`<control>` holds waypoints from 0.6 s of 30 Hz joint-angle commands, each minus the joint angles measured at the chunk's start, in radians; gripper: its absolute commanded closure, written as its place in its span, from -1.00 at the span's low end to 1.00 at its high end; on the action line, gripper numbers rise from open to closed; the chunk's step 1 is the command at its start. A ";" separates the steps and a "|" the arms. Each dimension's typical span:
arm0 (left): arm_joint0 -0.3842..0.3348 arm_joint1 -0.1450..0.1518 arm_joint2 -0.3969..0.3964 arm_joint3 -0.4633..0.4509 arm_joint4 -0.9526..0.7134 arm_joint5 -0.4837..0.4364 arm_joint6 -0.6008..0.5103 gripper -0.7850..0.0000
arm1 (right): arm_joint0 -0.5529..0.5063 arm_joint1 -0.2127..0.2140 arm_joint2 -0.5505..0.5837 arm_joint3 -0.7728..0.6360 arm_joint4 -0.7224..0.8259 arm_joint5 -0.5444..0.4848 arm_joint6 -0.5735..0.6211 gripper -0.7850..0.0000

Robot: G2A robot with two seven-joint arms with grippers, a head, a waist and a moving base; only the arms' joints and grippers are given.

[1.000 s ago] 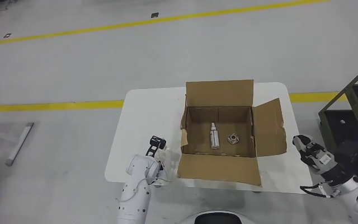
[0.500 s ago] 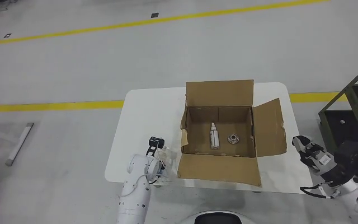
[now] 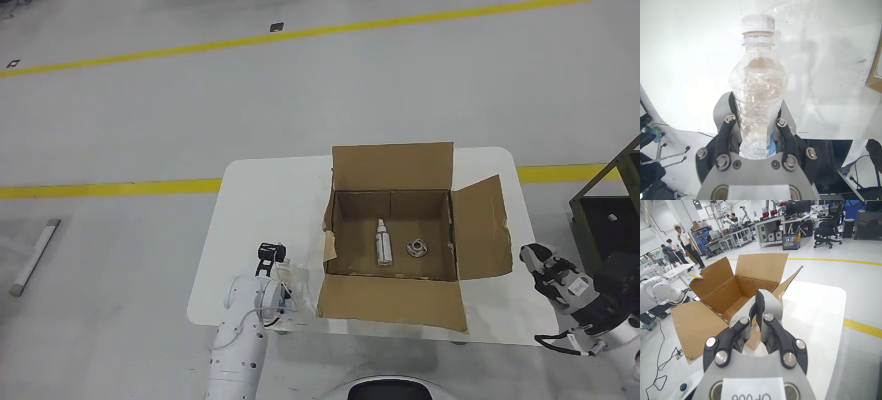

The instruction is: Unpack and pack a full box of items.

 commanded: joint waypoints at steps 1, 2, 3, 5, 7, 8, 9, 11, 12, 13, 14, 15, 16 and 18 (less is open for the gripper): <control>0.002 0.001 0.007 -0.010 0.011 -0.002 -0.002 -1.00 | 0.000 0.000 -0.001 -0.001 -0.001 0.000 0.001 1.00; 0.004 0.001 0.010 -0.018 0.014 0.000 0.002 -1.00 | 0.000 -0.001 -0.002 -0.001 0.000 0.000 0.002 1.00; 0.009 0.002 0.010 -0.026 0.004 -0.005 0.006 -1.00 | 0.000 -0.001 -0.002 -0.001 0.001 0.001 0.003 1.00; 0.015 0.003 0.009 -0.040 0.005 -0.008 0.001 -1.00 | 0.001 -0.001 -0.003 -0.004 0.003 0.001 0.004 1.00; 0.021 0.005 0.011 -0.056 0.004 -0.014 -0.006 -1.00 | 0.001 -0.002 -0.003 -0.007 0.004 0.002 0.006 1.00; 0.025 0.006 0.011 -0.063 0.004 -0.015 -0.010 -1.00 | 0.001 -0.002 -0.003 -0.008 0.004 0.001 0.007 1.00; 0.028 0.006 0.011 -0.072 0.003 -0.018 -0.014 -1.00 | 0.002 -0.002 -0.002 -0.009 0.003 0.001 0.009 1.00; 0.033 0.008 0.010 -0.083 0.001 -0.019 -0.020 -1.00 | 0.003 -0.002 -0.002 -0.011 0.006 0.003 0.014 1.00; 0.036 0.008 0.009 -0.093 -0.005 -0.022 -0.017 -1.00 | 0.004 -0.002 -0.002 -0.014 0.007 0.002 0.016 1.00; 0.040 0.010 0.007 -0.103 -0.009 -0.026 -0.018 -1.00 | 0.005 -0.003 -0.002 -0.017 0.011 0.000 0.017 1.00; 0.046 0.011 0.003 -0.126 -0.011 -0.026 -0.019 -1.00 | 0.007 -0.002 0.000 -0.021 0.016 -0.003 0.022 1.00; 0.050 0.012 0.000 -0.139 -0.012 -0.026 -0.018 -1.00 | 0.008 -0.002 -0.001 -0.024 0.022 -0.007 0.025 1.00; 0.058 0.013 -0.003 -0.160 -0.013 -0.029 -0.019 -1.00 | 0.011 -0.002 -0.001 -0.027 0.037 -0.013 0.031 1.00; 0.078 0.017 -0.010 -0.217 0.004 -0.022 -0.011 -1.00 | 0.024 0.000 -0.001 -0.044 0.086 -0.027 0.072 1.00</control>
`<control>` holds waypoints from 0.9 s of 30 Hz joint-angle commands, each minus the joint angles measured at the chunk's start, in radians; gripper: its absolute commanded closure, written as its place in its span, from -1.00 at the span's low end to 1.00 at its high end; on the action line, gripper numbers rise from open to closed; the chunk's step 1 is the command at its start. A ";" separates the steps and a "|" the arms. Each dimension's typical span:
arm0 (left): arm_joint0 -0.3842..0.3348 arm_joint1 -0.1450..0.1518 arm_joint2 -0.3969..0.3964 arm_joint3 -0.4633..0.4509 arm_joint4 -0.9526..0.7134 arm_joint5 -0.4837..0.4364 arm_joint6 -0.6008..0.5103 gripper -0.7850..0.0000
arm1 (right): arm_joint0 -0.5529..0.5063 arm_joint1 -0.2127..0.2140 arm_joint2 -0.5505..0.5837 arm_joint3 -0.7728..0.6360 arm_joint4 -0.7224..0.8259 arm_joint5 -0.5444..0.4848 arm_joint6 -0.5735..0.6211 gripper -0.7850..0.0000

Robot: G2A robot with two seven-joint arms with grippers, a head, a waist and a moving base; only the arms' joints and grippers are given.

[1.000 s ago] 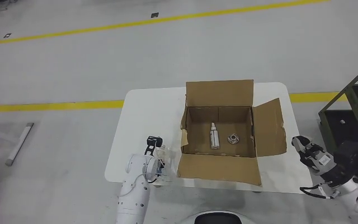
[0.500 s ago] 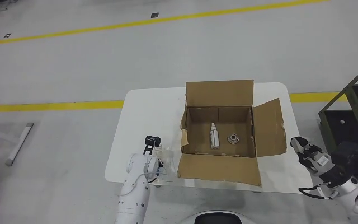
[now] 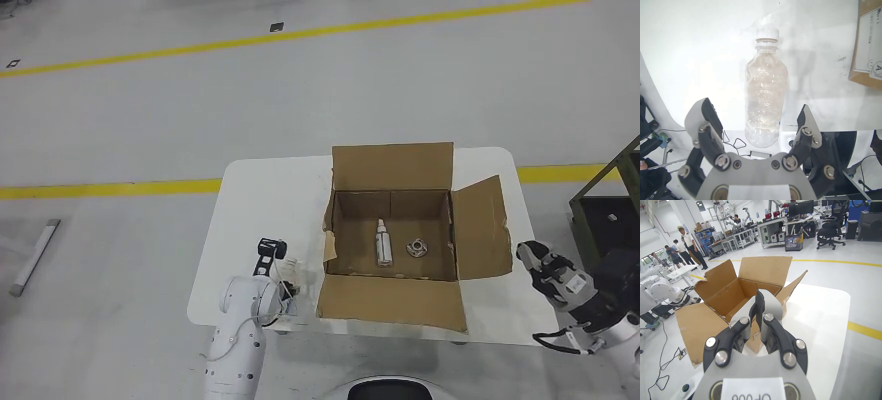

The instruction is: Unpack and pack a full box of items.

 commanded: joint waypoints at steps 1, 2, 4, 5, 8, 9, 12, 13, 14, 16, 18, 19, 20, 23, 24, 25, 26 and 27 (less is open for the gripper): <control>0.019 0.003 -0.005 -0.046 0.010 0.005 0.006 -1.00 | 0.012 0.002 -0.002 -0.015 0.041 -0.009 0.047 1.00; 0.028 0.004 -0.007 -0.070 0.017 0.008 0.008 -1.00 | 0.021 0.004 -0.007 -0.026 0.065 -0.013 0.090 1.00; 0.046 0.006 -0.011 -0.115 0.021 0.014 0.009 -1.00 | 0.051 0.009 -0.016 -0.048 0.115 0.006 0.187 1.00; 0.049 0.006 -0.012 -0.121 0.021 0.014 0.008 -1.00 | 0.069 0.012 -0.024 -0.064 0.128 0.020 0.252 1.00; 0.049 0.006 -0.012 -0.121 0.021 0.014 0.008 -1.00 | 0.143 0.020 -0.058 -0.100 0.176 0.084 0.421 1.00; 0.049 0.006 -0.012 -0.121 0.021 0.014 0.008 -1.00 | 0.172 0.022 -0.073 -0.104 0.187 0.105 0.459 1.00; 0.049 0.006 -0.012 -0.121 0.021 0.014 0.008 -1.00 | 0.234 0.025 -0.117 -0.099 0.183 0.150 0.533 1.00; 0.049 0.006 -0.012 -0.121 0.021 0.014 0.008 -1.00 | 0.234 0.025 -0.117 -0.099 0.183 0.150 0.533 1.00; 0.049 0.006 -0.012 -0.121 0.021 0.014 0.008 -1.00 | 0.234 0.025 -0.117 -0.099 0.183 0.150 0.533 1.00; 0.049 0.006 -0.012 -0.121 0.021 0.014 0.008 -1.00 | 0.234 0.025 -0.117 -0.099 0.183 0.150 0.533 1.00; 0.049 0.006 -0.012 -0.121 0.021 0.014 0.008 -1.00 | 0.234 0.025 -0.117 -0.099 0.183 0.150 0.533 1.00; 0.049 0.006 -0.012 -0.121 0.021 0.014 0.008 -1.00 | 0.234 0.025 -0.117 -0.099 0.183 0.150 0.533 1.00; 0.049 0.006 -0.012 -0.121 0.021 0.014 0.008 -1.00 | 0.234 0.025 -0.117 -0.099 0.183 0.150 0.533 1.00; 0.049 0.006 -0.012 -0.121 0.021 0.014 0.008 -1.00 | 0.234 0.025 -0.117 -0.099 0.183 0.150 0.533 1.00; 0.049 0.006 -0.012 -0.121 0.021 0.014 0.008 -1.00 | 0.234 0.025 -0.117 -0.103 0.181 0.148 0.532 1.00; 0.049 0.006 -0.012 -0.121 0.021 0.014 0.008 -1.00 | 0.232 0.026 -0.120 -0.108 0.171 0.140 0.531 1.00; 0.049 0.006 -0.012 -0.121 0.021 0.014 0.008 -1.00 | 0.229 0.027 -0.120 -0.118 0.161 0.125 0.535 1.00; 0.049 0.006 -0.012 -0.121 0.021 0.014 0.008 -1.00 | 0.230 0.028 -0.116 -0.125 0.147 0.128 0.535 1.00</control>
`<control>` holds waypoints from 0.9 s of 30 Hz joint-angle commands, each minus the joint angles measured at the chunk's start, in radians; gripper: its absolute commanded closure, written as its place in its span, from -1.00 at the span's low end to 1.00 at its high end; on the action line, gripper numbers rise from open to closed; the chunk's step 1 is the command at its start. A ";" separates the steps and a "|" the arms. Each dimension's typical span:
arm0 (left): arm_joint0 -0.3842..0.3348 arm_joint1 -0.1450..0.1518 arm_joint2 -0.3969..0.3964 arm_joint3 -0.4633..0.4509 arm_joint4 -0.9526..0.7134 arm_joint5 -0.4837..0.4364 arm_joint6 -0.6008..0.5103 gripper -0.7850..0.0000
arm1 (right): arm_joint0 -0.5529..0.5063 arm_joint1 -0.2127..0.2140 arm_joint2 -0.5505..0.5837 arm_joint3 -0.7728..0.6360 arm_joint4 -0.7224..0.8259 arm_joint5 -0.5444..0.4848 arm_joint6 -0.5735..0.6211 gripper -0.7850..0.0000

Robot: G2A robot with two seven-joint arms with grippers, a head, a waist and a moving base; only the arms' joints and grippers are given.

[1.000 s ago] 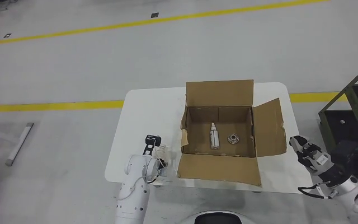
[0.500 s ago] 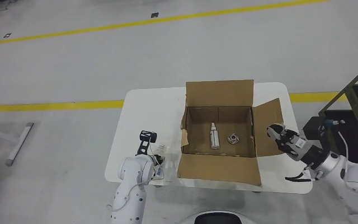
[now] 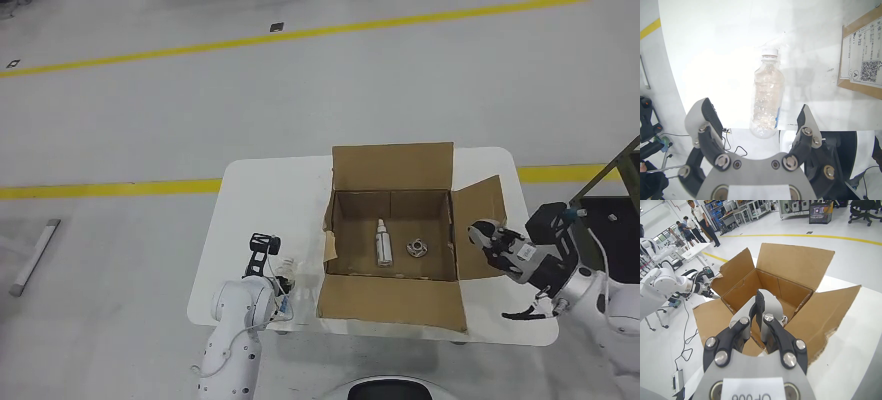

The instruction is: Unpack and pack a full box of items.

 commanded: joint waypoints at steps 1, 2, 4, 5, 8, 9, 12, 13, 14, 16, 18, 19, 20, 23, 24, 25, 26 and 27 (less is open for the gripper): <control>0.000 0.000 0.000 0.000 0.000 0.000 0.000 -1.00 | 0.004 0.001 -0.002 -0.011 -0.026 0.019 0.004 1.00; 0.000 0.000 0.000 0.000 0.000 0.000 0.000 -1.00 | 0.018 0.001 -0.011 -0.016 -0.053 0.054 0.010 1.00; 0.000 0.000 0.000 0.000 0.000 0.000 0.000 -1.00 | 0.057 -0.002 -0.058 -0.018 -0.116 0.149 0.038 1.00; 0.000 0.000 0.000 0.000 0.000 0.000 0.000 -1.00 | 0.087 -0.003 -0.091 -0.021 -0.162 0.199 0.060 1.00; 0.000 0.000 0.000 0.000 0.000 0.000 0.000 -1.00 | 0.189 -0.014 -0.217 0.015 -0.253 0.347 0.115 1.00; 0.000 0.000 0.000 0.000 0.000 0.000 0.000 -1.00 | 0.237 -0.018 -0.273 0.041 -0.324 0.396 0.143 1.00; 0.000 0.000 0.000 0.000 0.000 0.000 0.000 -1.00 | 0.306 -0.030 -0.377 0.107 -0.398 0.478 0.184 1.00; 0.000 0.000 0.000 0.000 0.000 0.000 0.000 -1.00 | 0.328 -0.034 -0.409 0.130 -0.407 0.493 0.196 1.00; 0.000 0.000 0.000 0.000 0.000 0.000 0.000 -1.00 | 0.344 -0.038 -0.428 0.155 -0.414 0.521 0.195 1.00; 0.000 0.000 0.000 0.000 0.000 0.000 0.000 -1.00 | 0.348 -0.040 -0.434 0.163 -0.414 0.531 0.194 1.00; 0.000 0.000 0.000 0.000 0.000 0.000 0.000 -1.00 | 0.348 -0.040 -0.434 0.163 -0.414 0.531 0.194 1.00; 0.000 0.000 0.000 0.000 0.000 0.000 0.000 -1.00 | 0.348 -0.040 -0.434 0.163 -0.414 0.531 0.194 1.00; 0.000 0.000 0.000 0.000 0.000 0.000 0.000 -1.00 | 0.348 -0.040 -0.434 0.163 -0.414 0.531 0.194 1.00; 0.000 0.000 0.000 0.000 0.000 0.000 0.000 -1.00 | 0.348 -0.040 -0.434 0.163 -0.414 0.531 0.194 1.00; 0.000 0.000 0.000 0.000 0.000 0.000 0.000 -1.00 | 0.348 -0.040 -0.434 0.163 -0.414 0.531 0.194 1.00; 0.000 0.000 0.000 0.000 0.000 0.000 0.000 -1.00 | 0.348 -0.040 -0.434 0.163 -0.414 0.531 0.194 1.00; 0.000 0.000 0.000 0.000 0.000 0.000 0.000 -1.00 | 0.348 -0.040 -0.434 0.163 -0.414 0.531 0.194 1.00; 0.000 0.000 0.000 0.000 0.000 0.000 0.000 -1.00 | 0.348 -0.040 -0.434 0.163 -0.414 0.531 0.194 1.00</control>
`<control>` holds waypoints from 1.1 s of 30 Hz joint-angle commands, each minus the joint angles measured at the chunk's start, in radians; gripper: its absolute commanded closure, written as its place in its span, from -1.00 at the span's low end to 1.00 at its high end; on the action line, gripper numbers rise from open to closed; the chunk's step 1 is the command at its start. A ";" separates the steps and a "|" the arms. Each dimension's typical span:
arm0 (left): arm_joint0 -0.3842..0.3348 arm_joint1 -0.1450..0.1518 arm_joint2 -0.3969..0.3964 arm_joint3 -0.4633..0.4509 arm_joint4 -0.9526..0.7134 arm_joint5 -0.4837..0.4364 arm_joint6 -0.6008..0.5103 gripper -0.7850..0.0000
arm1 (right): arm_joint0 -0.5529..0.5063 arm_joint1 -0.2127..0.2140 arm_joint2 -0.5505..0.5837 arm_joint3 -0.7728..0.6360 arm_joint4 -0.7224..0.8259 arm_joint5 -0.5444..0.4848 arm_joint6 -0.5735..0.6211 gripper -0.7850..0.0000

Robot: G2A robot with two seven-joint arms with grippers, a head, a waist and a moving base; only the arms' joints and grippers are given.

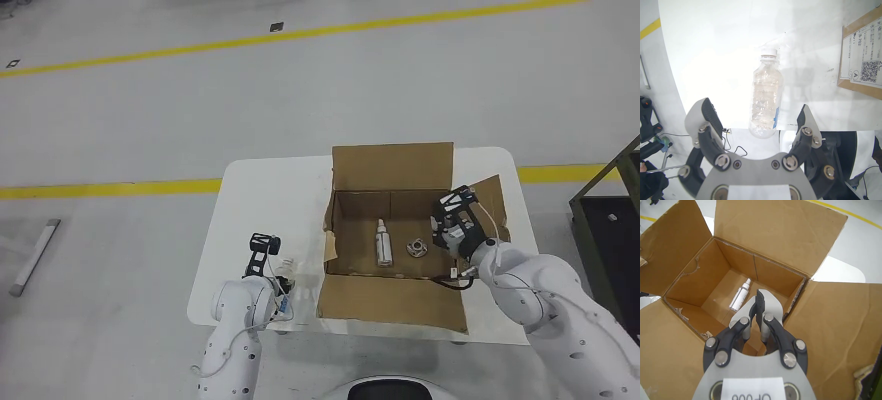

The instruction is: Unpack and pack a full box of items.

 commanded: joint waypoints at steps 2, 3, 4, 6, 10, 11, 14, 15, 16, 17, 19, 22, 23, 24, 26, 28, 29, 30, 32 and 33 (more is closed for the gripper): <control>0.000 0.000 0.000 0.000 0.000 0.000 0.000 -1.00 | 0.000 0.000 0.000 0.000 0.000 0.000 0.000 1.00; 0.000 0.000 0.000 0.000 0.000 0.000 0.000 -1.00 | 0.002 0.000 0.001 -0.003 -0.006 -0.001 -0.006 1.00; 0.000 0.000 0.000 0.000 0.000 0.000 0.000 -1.00 | 0.008 0.001 0.000 -0.012 -0.037 -0.005 -0.018 1.00; 0.000 0.000 0.000 0.000 0.000 0.000 0.000 -1.00 | 0.034 0.000 -0.017 -0.023 -0.106 0.004 0.005 1.00; 0.000 0.000 0.000 0.000 0.000 0.000 0.000 -1.00 | 0.132 -0.017 -0.094 -0.010 -0.193 0.125 0.150 1.00; 0.000 0.000 0.000 0.000 0.000 0.000 0.000 -1.00 | 0.166 -0.024 -0.119 -0.004 -0.203 0.156 0.200 1.00; 0.000 0.000 0.000 0.000 0.000 0.000 0.000 -1.00 | 0.258 -0.045 -0.193 0.042 -0.208 0.223 0.330 1.00; 0.000 0.000 0.000 0.000 0.000 0.000 0.000 -1.00 | 0.286 -0.052 -0.214 0.061 -0.208 0.245 0.366 1.00; 0.000 0.000 0.000 0.000 0.000 0.000 0.000 -1.00 | 0.312 -0.058 -0.240 0.080 -0.219 0.247 0.397 1.00; 0.000 0.000 0.000 0.000 0.000 0.000 0.000 -1.00 | 0.335 -0.065 -0.259 0.100 -0.209 0.258 0.424 1.00; 0.000 0.000 0.000 0.000 0.000 0.000 0.000 -1.00 | 0.377 -0.079 -0.302 0.154 -0.198 0.255 0.458 1.00; 0.000 0.000 0.000 0.000 0.000 0.000 0.000 -1.00 | 0.381 -0.081 -0.306 0.160 -0.193 0.257 0.458 1.00; 0.000 0.000 0.000 0.000 0.000 0.000 0.000 -1.00 | 0.381 -0.081 -0.306 0.160 -0.193 0.257 0.458 1.00; 0.000 0.000 0.000 0.000 0.000 0.000 0.000 -1.00 | 0.381 -0.081 -0.306 0.160 -0.193 0.257 0.458 1.00; 0.000 0.000 0.000 0.000 0.000 0.000 0.000 -1.00 | 0.381 -0.081 -0.306 0.160 -0.193 0.257 0.458 1.00; 0.000 0.000 0.000 0.000 0.000 0.000 0.000 -1.00 | 0.381 -0.081 -0.306 0.160 -0.193 0.257 0.458 1.00; 0.000 0.000 0.000 0.000 0.000 0.000 0.000 -1.00 | 0.381 -0.081 -0.306 0.160 -0.193 0.257 0.458 1.00; 0.000 0.000 0.000 0.000 0.000 0.000 0.000 -1.00 | 0.381 -0.081 -0.306 0.160 -0.193 0.257 0.458 1.00; 0.000 0.000 0.000 0.000 0.000 0.000 0.000 -1.00 | 0.367 -0.082 -0.309 0.172 -0.203 0.247 0.449 1.00; 0.000 0.000 0.000 0.000 0.000 0.000 0.000 -1.00 | 0.365 -0.084 -0.316 0.180 -0.212 0.255 0.454 1.00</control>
